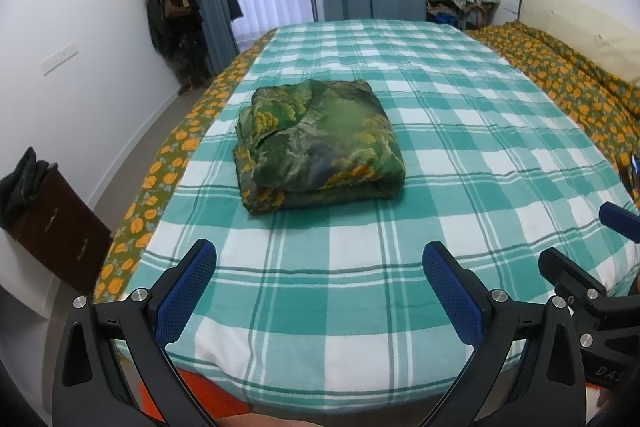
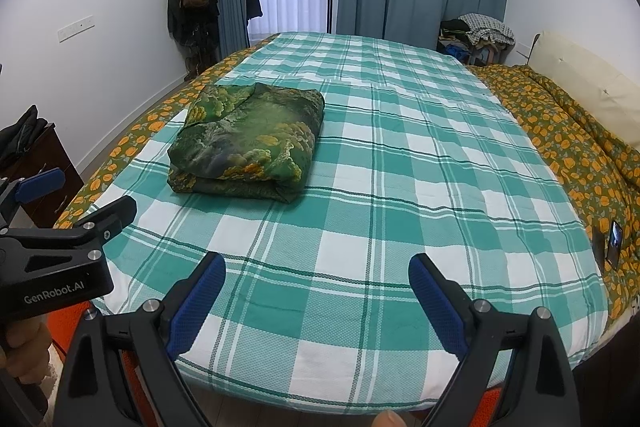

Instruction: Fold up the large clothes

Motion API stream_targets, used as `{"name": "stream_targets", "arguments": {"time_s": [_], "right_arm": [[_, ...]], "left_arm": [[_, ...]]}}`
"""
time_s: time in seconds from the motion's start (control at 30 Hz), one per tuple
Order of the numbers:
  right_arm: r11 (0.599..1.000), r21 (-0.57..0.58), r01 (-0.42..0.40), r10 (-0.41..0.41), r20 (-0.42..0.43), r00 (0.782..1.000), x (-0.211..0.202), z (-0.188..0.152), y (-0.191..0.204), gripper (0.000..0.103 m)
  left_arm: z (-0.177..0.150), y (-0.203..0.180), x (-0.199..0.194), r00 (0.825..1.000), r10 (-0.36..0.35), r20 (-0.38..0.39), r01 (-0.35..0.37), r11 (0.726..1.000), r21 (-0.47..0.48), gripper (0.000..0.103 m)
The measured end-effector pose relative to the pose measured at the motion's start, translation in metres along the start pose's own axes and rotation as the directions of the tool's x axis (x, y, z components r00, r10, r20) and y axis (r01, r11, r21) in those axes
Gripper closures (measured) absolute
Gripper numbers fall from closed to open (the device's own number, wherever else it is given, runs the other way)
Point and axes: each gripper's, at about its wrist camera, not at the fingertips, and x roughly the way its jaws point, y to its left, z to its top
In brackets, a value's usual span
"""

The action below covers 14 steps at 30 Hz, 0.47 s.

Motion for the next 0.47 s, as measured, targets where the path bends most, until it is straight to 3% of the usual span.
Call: {"name": "stream_targets", "arguments": {"time_s": [0.47], "right_arm": [[1.0,0.0,-0.003,0.003,-0.004,1.0,0.0016,-0.0016,0.0005,0.008]], "left_arm": [[-0.0016,-0.004,-0.0014,1.0,0.008,0.021,-0.009,1.0,0.013,0.0]]}}
